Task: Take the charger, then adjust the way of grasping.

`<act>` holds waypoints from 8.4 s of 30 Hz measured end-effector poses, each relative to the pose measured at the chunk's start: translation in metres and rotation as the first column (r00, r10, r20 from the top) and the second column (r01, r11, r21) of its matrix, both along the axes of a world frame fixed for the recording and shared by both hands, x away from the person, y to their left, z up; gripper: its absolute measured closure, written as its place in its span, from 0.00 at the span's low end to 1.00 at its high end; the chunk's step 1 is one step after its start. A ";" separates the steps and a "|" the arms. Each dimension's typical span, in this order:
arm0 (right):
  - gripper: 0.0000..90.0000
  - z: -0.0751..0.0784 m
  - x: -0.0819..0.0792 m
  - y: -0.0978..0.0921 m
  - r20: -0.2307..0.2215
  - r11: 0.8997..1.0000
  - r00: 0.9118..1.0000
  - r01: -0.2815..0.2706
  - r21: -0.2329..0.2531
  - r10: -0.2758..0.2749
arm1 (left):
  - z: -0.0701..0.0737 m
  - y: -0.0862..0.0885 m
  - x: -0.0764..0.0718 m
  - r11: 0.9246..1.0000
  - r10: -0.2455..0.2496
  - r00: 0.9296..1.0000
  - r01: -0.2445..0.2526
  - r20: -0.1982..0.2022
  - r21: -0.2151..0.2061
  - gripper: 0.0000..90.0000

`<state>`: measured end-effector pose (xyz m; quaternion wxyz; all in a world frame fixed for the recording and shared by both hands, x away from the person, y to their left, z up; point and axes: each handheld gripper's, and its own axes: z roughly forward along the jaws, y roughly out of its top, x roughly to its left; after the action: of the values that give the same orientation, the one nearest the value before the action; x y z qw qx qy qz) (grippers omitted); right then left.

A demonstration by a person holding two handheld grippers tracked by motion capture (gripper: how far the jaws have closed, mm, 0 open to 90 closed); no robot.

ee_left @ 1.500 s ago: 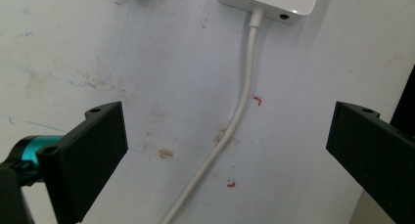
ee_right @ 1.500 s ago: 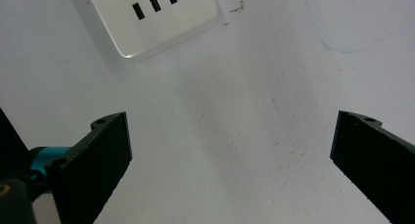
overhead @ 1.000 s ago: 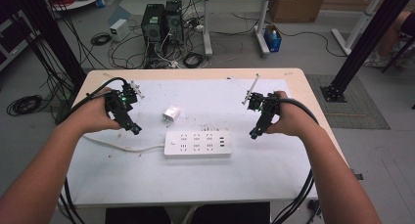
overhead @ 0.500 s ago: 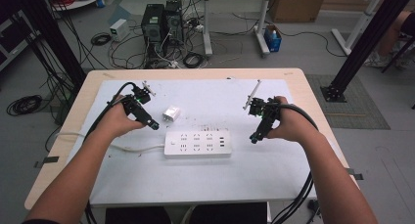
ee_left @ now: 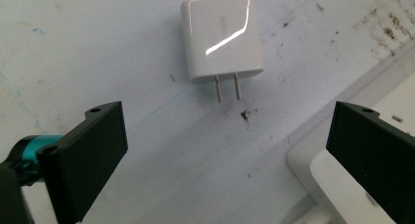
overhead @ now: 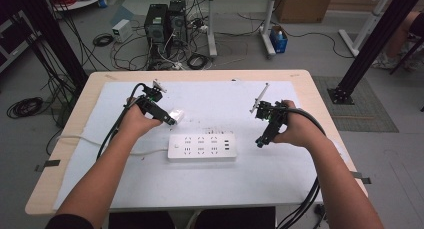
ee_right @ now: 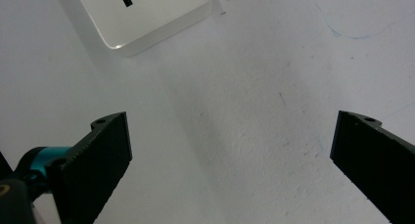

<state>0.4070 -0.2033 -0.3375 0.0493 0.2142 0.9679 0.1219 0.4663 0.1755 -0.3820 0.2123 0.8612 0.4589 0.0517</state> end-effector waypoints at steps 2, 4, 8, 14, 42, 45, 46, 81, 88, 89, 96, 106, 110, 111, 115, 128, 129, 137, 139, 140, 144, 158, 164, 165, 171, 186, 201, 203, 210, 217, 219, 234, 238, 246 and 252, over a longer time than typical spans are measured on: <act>0.01 0.000 0.000 0.000 0.000 1.000 1.000 0.000 0.001 0.000 | -0.004 -0.005 0.003 1.000 -0.003 1.000 0.003 0.000 0.010 0.02; 0.01 0.000 0.000 0.000 0.002 1.000 1.000 0.005 0.001 -0.005 | -0.008 -0.009 0.006 1.000 -0.003 1.000 0.003 0.000 0.014 0.02; 0.01 0.000 0.001 0.000 0.002 1.000 1.000 0.007 -0.002 -0.007 | -0.011 -0.013 0.009 1.000 0.013 1.000 -0.013 0.013 0.006 0.02; 0.01 0.001 0.000 -0.001 0.007 1.000 1.000 0.014 0.000 -0.014 | -0.016 -0.018 0.014 0.999 0.032 0.999 -0.032 0.024 0.002 0.02; 0.01 0.001 0.001 -0.001 0.010 0.999 0.999 0.032 -0.005 -0.032 | -0.036 -0.027 0.030 0.998 0.061 0.998 -0.062 0.006 0.028 0.22; 0.01 0.001 0.001 -0.001 0.011 0.999 0.999 0.033 -0.007 -0.033 | -0.036 -0.027 0.030 0.998 0.065 0.998 -0.066 0.008 0.026 0.25; 0.01 0.001 0.001 -0.002 0.011 0.999 0.999 0.033 -0.009 -0.033 | -0.035 -0.027 0.030 0.997 0.066 0.998 -0.066 0.006 0.029 0.25; 0.01 0.005 -0.003 0.003 0.024 0.999 0.999 0.032 -0.006 -0.032 | 0.005 -0.021 0.010 0.998 -0.040 0.998 0.038 0.042 0.041 0.47; 0.01 0.007 -0.006 0.003 0.037 0.999 0.999 0.033 0.006 -0.034 | 0.034 -0.019 -0.012 0.991 -0.136 0.989 0.135 0.059 0.017 0.47; 0.01 0.008 -0.007 0.003 0.039 0.999 0.999 0.034 0.008 -0.034 | 0.038 -0.020 -0.016 0.987 -0.160 0.985 0.159 0.061 0.025 0.47; 0.01 0.010 -0.011 0.003 0.060 0.998 0.997 0.038 0.048 -0.041 | 0.064 -0.026 -0.044 0.966 -0.256 0.962 0.249 0.095 0.075 0.47; 0.01 0.002 -0.007 0.007 0.052 0.998 0.998 0.031 0.056 -0.034 | 0.086 -0.021 -0.059 0.952 -0.302 0.947 0.294 0.112 0.080 0.47; 0.01 0.001 -0.001 0.010 0.047 0.997 0.998 0.033 0.067 -0.036 | 0.084 -0.017 -0.056 0.954 -0.296 0.948 0.289 0.113 0.078 0.47; 0.01 0.001 0.000 0.010 0.044 0.997 0.998 0.032 0.067 -0.036 | 0.083 -0.016 -0.056 0.954 -0.297 0.948 0.289 0.115 0.076 0.47; 0.01 0.004 0.003 0.013 0.047 0.997 0.998 0.027 0.069 -0.030 | 0.082 -0.013 -0.052 0.955 -0.295 0.948 0.290 0.116 0.058 0.47; 0.01 0.018 0.014 0.021 0.016 0.985 0.998 0.059 0.161 -0.062 | 0.077 -0.009 -0.040 0.930 -0.366 0.919 0.367 0.144 0.024 0.47; 0.01 0.018 0.015 0.023 0.012 0.983 0.998 0.065 0.174 -0.068 | 0.077 -0.009 -0.040 0.928 -0.369 0.917 0.371 0.148 0.017 0.47; 0.01 0.021 0.021 0.043 -0.031 0.951 0.996 0.089 0.296 -0.084 | 0.077 -0.010 -0.042 0.900 -0.428 0.880 0.436 0.206 0.005 0.47; 0.01 0.021 0.021 0.049 -0.030 0.944 0.996 0.089 0.318 -0.084 | 0.076 -0.012 -0.043 0.892 -0.443 0.869 0.452 0.221 0.011 0.47; 0.01 0.022 0.021 0.052 -0.038 0.938 0.995 0.100 0.331 -0.092 | 0.075 -0.013 -0.044 0.887 -0.450 0.863 0.461 0.228 0.005 0.47; 0.01 0.019 0.022 0.064 -0.063 0.910 0.991 0.134 0.393 -0.119 | 0.067 -0.019 -0.049 0.875 -0.465 0.845 0.484 0.263 -0.008 0.47; 0.01 0.003 0.025 0.087 -0.174 0.818 0.974 0.218 0.533 -0.146 | 0.048 -0.036 -0.067 0.836 -0.517 0.775 0.549 0.364 0.018 0.47; 0.04 -0.002 0.026 0.093 -0.224 0.786 0.968 0.228 0.575 -0.116 | 0.050 -0.041 -0.073 0.817 -0.541 0.740 0.576 0.400 0.040 0.47; 0.04 -0.001 0.026 0.094 -0.222 0.781 0.969 0.222 0.583 -0.109 | 0.050 -0.042 -0.074 0.813 -0.548 0.735 0.581 0.400 0.047 0.47; 0.04 -0.002 0.026 0.098 -0.246 0.768 0.966 0.221 0.602 -0.085 | 0.048 -0.049 -0.079 0.801 -0.562 0.707 0.594 0.430 0.072 0.47; 0.04 -0.008 0.030 0.103 -0.297 0.734 0.952 0.257 0.628 -0.080 | 0.048 -0.060 -0.086 0.789 -0.577 0.674 0.606 0.461 0.102 0.47; 0.07 -0.016 0.034 0.110 -0.382 0.671 0.923 0.313 0.672 -0.048 | 0.053 -0.063 -0.093 0.783 -0.577 0.635 0.609 0.513 0.126 0.47; 0.10 -0.016 0.034 0.110 -0.388 0.667 0.921 0.317 0.674 -0.045 | 0.052 -0.064 -0.093 0.784 -0.572 0.635 0.608 0.519 0.121 0.47; 0.18 -0.017 0.035 0.109 -0.409 0.651 0.911 0.343 0.678 -0.054 | 0.053 -0.064 -0.094 0.785 -0.571 0.631 0.607 0.525 0.124 0.47; 0.27 -0.020 0.036 0.110 -0.426 0.637 0.904 0.357 0.683 -0.049 | 0.053 -0.065 -0.095 0.783 -0.575 0.629 0.608 0.524 0.131 0.47; 0.27 -0.020 0.036 0.111 -0.430 0.635 0.901 0.360 0.683 -0.048 | 0.052 -0.066 -0.095 0.783 -0.575 0.628 0.608 0.525 0.132 0.47; 0.40 -0.022 0.037 0.110 -0.463 0.603 0.886 0.383 0.700 -0.025 | 0.052 -0.066 -0.094 0.784 -0.581 0.627 0.604 0.518 0.147 0.47; 0.42 -0.022 0.036 0.110 -0.471 0.600 0.882 0.384 0.701 -0.014 | 0.052 -0.065 -0.094 0.784 -0.579 0.626 0.602 0.523 0.148 0.47; 0.49 -0.023 0.037 0.111 -0.480 0.586 0.877 0.389 0.711 0.000 | 0.052 -0.065 -0.094 0.786 -0.575 0.627 0.601 0.525 0.143 0.47; 0.57 -0.025 0.037 0.111 -0.490 0.577 0.871 0.397 0.714 0.008 | 0.052 -0.065 -0.093 0.787 -0.575 0.626 0.600 0.526 0.146 0.47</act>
<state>0.4435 -0.0926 -0.3626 -0.2590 0.3430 0.7634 0.4821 0.3729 0.1107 -0.3303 0.3575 0.9065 0.0740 0.2121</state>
